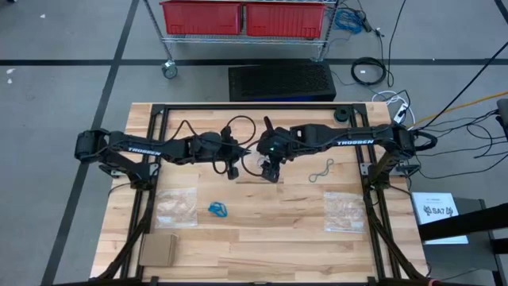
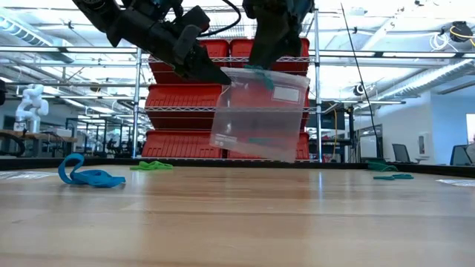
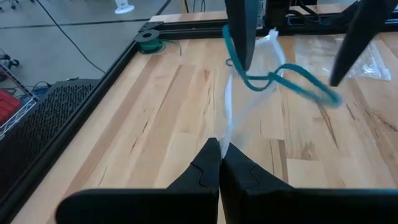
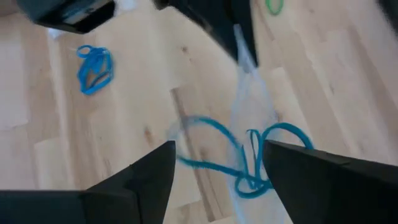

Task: Sort rubber bands
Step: Put the blue rubber band into the open transparent zip lock bag

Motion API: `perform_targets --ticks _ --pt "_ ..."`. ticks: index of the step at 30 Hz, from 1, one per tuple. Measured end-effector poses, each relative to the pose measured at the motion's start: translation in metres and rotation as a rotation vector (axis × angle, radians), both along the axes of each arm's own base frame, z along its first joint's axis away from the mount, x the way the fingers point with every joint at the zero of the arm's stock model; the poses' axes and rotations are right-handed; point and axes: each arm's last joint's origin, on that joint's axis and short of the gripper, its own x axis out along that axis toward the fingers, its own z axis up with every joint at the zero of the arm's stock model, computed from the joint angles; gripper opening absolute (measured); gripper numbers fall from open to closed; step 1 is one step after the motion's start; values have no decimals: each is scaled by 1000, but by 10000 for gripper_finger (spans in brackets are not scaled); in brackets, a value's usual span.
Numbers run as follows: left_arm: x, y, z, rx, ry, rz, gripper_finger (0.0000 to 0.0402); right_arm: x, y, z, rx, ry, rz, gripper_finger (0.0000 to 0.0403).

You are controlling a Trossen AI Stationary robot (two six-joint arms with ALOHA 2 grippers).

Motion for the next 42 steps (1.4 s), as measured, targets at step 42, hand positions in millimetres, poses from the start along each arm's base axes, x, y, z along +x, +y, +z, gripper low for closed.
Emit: perform_targets --ticks 42 --pt "-1 0 -1 -5 16 -7 0 -7 -7 28 70 21 63 217"
